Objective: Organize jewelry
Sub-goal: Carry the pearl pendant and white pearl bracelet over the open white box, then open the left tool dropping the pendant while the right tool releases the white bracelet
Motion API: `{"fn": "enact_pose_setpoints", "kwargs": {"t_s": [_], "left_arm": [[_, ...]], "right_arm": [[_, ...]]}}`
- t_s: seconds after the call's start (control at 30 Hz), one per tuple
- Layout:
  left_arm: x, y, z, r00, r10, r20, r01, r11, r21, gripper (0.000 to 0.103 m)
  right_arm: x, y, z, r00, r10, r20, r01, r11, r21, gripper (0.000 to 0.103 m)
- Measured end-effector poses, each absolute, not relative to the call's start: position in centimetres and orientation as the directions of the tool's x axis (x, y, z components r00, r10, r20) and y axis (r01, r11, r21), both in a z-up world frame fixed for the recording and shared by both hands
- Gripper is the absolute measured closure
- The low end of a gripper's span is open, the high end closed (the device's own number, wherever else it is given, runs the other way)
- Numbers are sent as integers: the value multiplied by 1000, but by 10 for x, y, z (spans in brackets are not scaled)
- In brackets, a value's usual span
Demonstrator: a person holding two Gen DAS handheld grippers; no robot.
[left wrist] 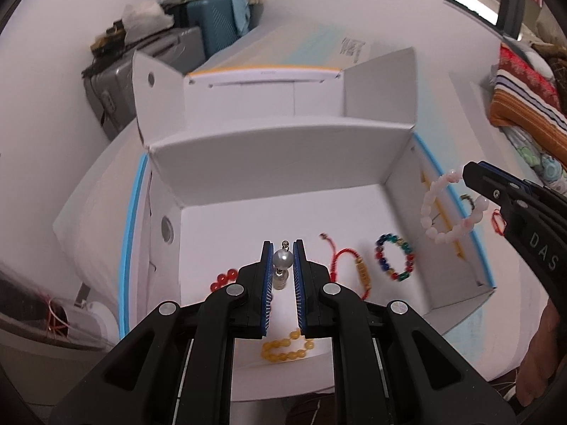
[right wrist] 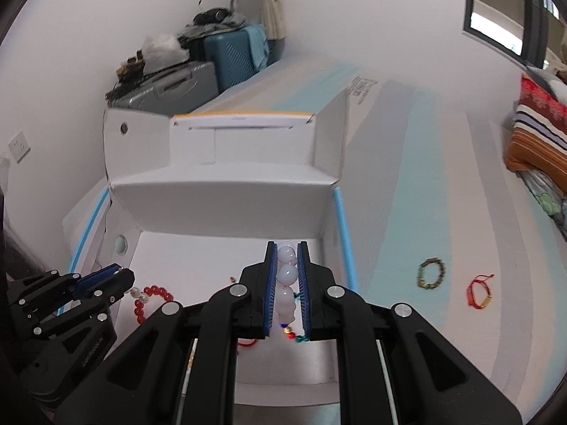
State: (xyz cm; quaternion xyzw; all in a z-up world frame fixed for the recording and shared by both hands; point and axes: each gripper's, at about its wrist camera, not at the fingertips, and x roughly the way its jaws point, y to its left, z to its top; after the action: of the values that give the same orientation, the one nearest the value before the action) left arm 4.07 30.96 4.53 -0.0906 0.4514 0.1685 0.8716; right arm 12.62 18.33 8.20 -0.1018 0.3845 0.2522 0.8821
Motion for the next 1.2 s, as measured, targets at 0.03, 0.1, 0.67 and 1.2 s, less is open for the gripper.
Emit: {"fn": "enact_pose_setpoints", "kwargs": {"t_s": [0.03, 0.1, 0.67, 1.2], "left_arm": [[41, 313, 41, 528, 213, -822, -381, 924, -5, 92], [42, 320, 35, 515, 213, -830, -389, 921, -5, 92], [58, 335, -17, 400, 220, -889, -409, 911, 42, 92], [53, 338, -22, 398, 217, -892, -428, 903, 29, 90]], "right_arm": [[127, 187, 77, 568, 365, -738, -528, 849, 13, 92], [127, 195, 66, 549, 360, -754, -538, 843, 11, 92], [143, 225, -12, 387, 246, -889, -555, 832, -12, 92], [137, 227, -21, 376, 252, -891, -546, 838, 6, 91]]}}
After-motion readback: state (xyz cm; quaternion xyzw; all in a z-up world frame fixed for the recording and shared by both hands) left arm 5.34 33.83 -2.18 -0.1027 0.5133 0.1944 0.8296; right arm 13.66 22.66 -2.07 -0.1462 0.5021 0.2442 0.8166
